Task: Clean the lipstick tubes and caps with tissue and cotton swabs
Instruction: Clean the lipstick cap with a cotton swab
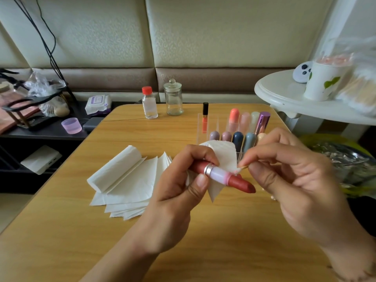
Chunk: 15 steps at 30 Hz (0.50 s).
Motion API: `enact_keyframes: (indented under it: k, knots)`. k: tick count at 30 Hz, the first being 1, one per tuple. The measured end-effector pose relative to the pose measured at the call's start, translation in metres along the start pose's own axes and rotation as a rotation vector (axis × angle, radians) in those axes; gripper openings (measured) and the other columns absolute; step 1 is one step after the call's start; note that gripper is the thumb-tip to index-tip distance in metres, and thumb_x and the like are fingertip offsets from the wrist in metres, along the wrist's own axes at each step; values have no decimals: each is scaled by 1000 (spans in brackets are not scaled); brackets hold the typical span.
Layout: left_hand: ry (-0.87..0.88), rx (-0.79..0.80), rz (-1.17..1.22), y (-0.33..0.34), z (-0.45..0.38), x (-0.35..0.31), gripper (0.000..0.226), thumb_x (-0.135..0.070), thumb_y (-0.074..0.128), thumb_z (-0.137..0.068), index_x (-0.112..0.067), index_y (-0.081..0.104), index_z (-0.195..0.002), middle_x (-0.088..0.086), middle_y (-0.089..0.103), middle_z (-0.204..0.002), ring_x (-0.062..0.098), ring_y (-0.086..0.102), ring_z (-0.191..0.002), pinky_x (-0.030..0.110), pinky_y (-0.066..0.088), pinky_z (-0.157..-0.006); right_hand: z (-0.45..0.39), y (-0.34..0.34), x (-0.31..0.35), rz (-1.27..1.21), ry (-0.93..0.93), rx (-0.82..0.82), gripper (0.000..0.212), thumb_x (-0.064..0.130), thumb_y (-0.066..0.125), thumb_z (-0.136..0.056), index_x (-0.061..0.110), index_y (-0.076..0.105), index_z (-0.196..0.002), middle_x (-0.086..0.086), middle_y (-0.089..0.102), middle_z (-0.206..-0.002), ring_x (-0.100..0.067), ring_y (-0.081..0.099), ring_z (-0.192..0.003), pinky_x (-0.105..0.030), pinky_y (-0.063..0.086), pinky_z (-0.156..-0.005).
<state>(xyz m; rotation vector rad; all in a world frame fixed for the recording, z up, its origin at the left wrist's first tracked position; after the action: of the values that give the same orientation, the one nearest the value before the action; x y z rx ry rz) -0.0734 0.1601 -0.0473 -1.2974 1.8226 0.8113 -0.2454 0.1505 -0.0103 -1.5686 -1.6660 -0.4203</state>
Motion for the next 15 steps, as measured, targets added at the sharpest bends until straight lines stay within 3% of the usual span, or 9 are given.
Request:
enact_keyframes:
  k: [2, 4, 6, 9, 12, 14, 15]
  knots:
    - [-8, -1, 2, 0, 0, -2, 15, -25, 47, -96, -18, 55, -107, 34, 51, -89, 52, 43, -84, 42, 32, -74, -1, -1, 0, -57, 3, -21, 15, 26, 64, -90, 15, 73, -92, -4, 48, -84, -4, 52, -75, -6, 48, -67]
    - [-2, -3, -26, 0, 0, -3, 15, -24, 47, -95, -18, 55, -106, 25, 51, -90, 42, 41, -81, 37, 33, -71, 0, -2, 2, -141, 10, -59, 18, 29, 65, -90, 13, 73, -91, -11, 48, -85, -2, 54, -78, -7, 50, -69]
    - [-1, 5, -27, 2, 0, -3, 14, -22, 46, -95, -18, 56, -105, 15, 49, -88, 33, 40, -79, 32, 34, -72, 0, 0, 2, -153, 18, -51, 17, 31, 66, -91, 17, 74, -91, -3, 50, -84, -4, 53, -78, -8, 49, -68]
    - [-19, 5, 22, 3, 1, -2, 14, -20, 47, -95, -16, 56, -105, 13, 49, -84, 33, 41, -77, 32, 34, -72, 2, 6, -2, -83, 29, -15, 16, 37, 65, -91, 25, 76, -92, 8, 52, -83, -9, 52, -81, -10, 43, -70]
    - [-62, -3, 58, 3, 1, 1, 14, -21, 49, -96, -13, 55, -106, 26, 48, -85, 47, 41, -82, 39, 32, -77, 1, 6, -4, -67, 56, -12, 16, 36, 66, -90, 24, 76, -91, 9, 53, -84, -9, 53, -81, -11, 43, -70]
    - [-78, -19, 77, 4, 0, -1, 17, -27, 54, -97, -13, 55, -108, 32, 49, -87, 47, 43, -84, 39, 33, -78, 1, 3, -4, -111, 78, -27, 11, 25, 69, -90, 16, 75, -88, 10, 52, -82, -3, 53, -75, -7, 46, -65]
    - [-87, -32, 102, 4, -1, -2, 22, -30, 54, -97, -12, 55, -108, 31, 51, -88, 39, 49, -82, 34, 37, -79, 1, 2, -4, -112, 85, -36, 7, 17, 68, -89, 13, 74, -88, 9, 52, -81, 0, 53, -73, -6, 46, -63]
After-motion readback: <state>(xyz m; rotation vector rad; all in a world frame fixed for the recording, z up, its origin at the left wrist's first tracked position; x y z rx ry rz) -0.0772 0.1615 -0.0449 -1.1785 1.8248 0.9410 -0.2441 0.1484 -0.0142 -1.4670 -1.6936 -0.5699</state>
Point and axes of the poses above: each hand's wrist, its own z-axis away from the middle knuckle, its own y-axis out of the palm, x = y × z, the point moved 4 cm from there along -z, towards the middle knuckle
